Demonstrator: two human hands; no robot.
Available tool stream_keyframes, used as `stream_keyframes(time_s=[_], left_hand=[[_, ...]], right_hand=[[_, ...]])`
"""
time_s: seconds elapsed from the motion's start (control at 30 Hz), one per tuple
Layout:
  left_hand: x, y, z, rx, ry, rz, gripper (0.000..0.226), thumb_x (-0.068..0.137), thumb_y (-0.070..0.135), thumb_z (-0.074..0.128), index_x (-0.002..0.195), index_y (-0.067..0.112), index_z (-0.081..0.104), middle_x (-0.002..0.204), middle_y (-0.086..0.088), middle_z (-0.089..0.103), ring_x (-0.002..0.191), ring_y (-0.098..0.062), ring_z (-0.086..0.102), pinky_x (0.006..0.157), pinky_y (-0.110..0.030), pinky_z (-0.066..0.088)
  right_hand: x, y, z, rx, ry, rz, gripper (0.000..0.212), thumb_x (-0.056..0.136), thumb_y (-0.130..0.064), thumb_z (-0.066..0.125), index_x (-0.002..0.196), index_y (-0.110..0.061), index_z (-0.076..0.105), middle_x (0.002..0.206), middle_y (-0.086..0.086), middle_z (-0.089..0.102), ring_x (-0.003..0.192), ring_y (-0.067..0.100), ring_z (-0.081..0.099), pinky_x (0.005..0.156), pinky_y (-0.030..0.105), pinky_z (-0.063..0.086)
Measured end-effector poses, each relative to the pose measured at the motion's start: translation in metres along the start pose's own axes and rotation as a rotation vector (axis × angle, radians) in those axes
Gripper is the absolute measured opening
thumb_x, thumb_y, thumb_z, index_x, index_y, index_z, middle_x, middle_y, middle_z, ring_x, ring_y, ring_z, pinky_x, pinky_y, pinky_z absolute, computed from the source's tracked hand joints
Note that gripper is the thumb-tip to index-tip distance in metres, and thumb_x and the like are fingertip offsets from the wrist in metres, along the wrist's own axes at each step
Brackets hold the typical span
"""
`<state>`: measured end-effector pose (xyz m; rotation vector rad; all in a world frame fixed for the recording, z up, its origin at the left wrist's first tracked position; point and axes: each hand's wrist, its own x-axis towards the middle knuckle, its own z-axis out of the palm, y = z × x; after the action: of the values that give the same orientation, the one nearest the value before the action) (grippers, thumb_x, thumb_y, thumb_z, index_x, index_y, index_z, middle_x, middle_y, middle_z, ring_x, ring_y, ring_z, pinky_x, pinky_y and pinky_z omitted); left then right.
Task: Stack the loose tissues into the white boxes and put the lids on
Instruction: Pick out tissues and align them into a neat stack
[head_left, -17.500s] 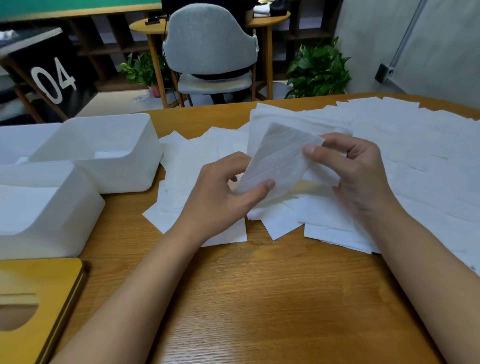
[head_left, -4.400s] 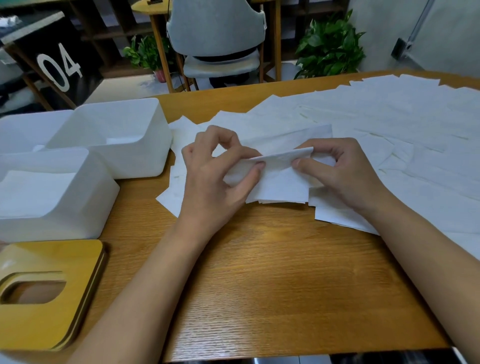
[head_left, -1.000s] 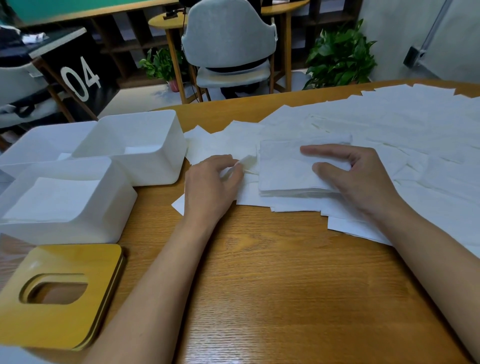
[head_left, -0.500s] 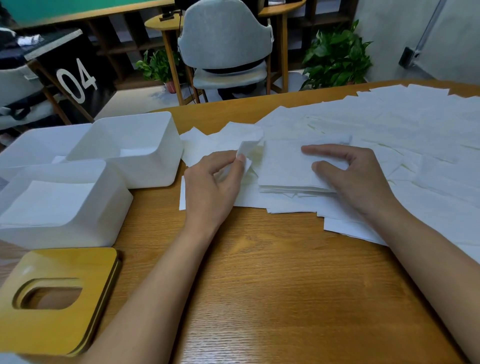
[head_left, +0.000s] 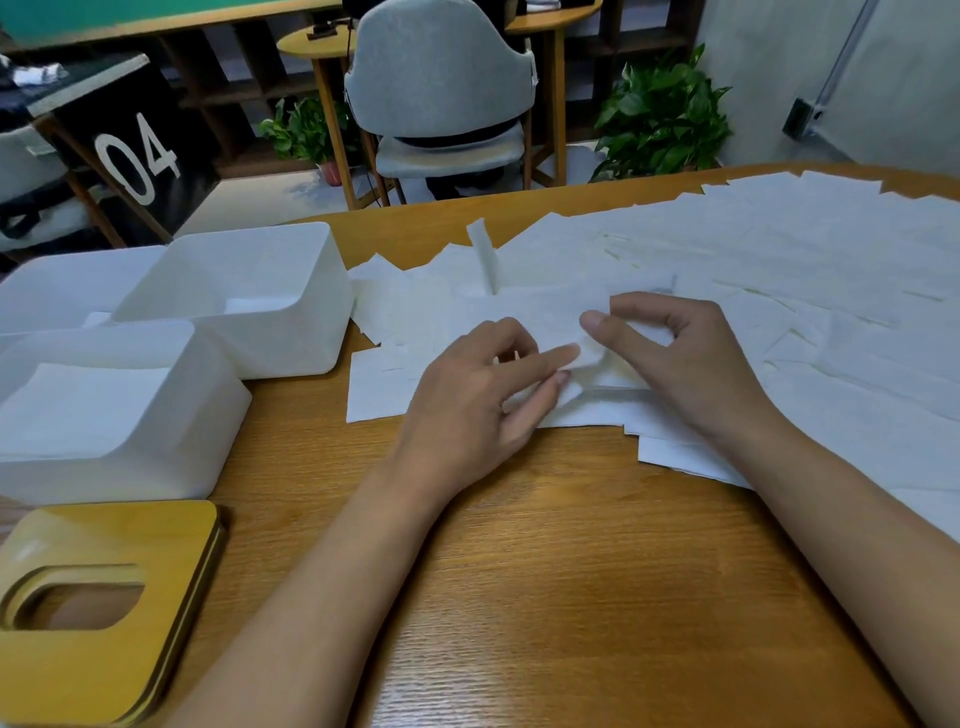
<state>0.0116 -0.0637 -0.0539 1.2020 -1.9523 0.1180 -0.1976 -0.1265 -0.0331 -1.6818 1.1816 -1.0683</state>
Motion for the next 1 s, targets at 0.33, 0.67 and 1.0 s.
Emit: stream_keyframes(time_s=[0.33,0.67,1.0], left_hand=[[0.007,-0.012,-0.024,0.024,0.168,-0.213,0.035,0.097,0.035,0.075,0.129,0.021,0.072,0.126,0.008,0.069,0.126,-0.010,0.060,0.105,-0.050,0.044],[0.015,0.003,-0.035,-0.571,0.074,-0.576,0.008,0.097,0.025,0.077,0.103,0.019,0.078,0.100,0.003,0.077,0.095,-0.021,0.072,0.079,-0.051,0.058],[0.018,0.007,-0.025,-0.584,0.107,-0.632,0.008,0.096,0.025,0.077,0.103,0.021,0.080,0.098,0.011,0.078,0.091,-0.007,0.072,0.069,-0.024,0.055]], right_hand=[[-0.003,-0.004,-0.008,0.026,0.044,-0.185,0.009,0.095,-0.019,0.076,0.088,-0.013,0.075,0.091,-0.005,0.074,0.089,0.001,0.068,0.082,0.010,0.046],[-0.011,-0.013,-0.005,0.087,-0.128,-0.272,0.027,0.096,-0.014,0.074,0.117,-0.029,0.073,0.114,-0.023,0.074,0.110,0.001,0.068,0.084,0.014,0.053],[-0.015,-0.017,0.000,0.011,-0.162,-0.279,0.057,0.100,-0.020,0.070,0.150,-0.037,0.048,0.131,-0.026,0.059,0.120,0.004,0.059,0.099,0.022,0.050]])
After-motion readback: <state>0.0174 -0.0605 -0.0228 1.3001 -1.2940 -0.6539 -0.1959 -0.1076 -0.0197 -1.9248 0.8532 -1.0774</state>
